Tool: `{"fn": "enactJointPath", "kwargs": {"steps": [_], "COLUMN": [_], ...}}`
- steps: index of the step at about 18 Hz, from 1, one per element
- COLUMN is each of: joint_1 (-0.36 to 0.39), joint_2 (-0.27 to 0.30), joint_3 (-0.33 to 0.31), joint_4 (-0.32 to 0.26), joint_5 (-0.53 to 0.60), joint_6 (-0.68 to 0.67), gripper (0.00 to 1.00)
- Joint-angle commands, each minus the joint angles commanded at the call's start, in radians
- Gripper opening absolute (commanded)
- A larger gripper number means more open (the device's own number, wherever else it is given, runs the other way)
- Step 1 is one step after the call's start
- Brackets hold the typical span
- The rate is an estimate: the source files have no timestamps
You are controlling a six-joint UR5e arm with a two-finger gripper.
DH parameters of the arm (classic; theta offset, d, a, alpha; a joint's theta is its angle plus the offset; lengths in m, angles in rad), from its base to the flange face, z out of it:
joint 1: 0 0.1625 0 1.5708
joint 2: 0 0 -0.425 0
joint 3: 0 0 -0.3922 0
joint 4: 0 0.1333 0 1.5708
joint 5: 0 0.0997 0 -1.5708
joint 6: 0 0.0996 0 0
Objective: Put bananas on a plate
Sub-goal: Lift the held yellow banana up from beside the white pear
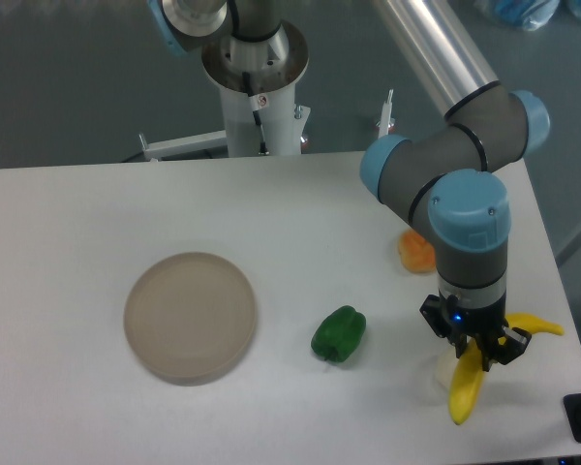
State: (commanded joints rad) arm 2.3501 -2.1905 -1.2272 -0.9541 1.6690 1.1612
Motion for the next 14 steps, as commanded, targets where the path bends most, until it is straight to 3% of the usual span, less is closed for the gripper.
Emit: {"fn": "enactJointPath", "kwargs": {"steps": [11, 13, 14], "joint_1": [-0.003, -0.012, -0.023], "joint_2": [0.015, 0.018, 0.026], "joint_3": [-0.002, -0.005, -0.008], "joint_4": [-0.002, -0.003, -0.006], "joint_5": [-0.011, -0.009, -0.009], "joint_6": [-0.015, -0.055, -0.142], "gripper": [0.25, 0.25, 0.25]}}
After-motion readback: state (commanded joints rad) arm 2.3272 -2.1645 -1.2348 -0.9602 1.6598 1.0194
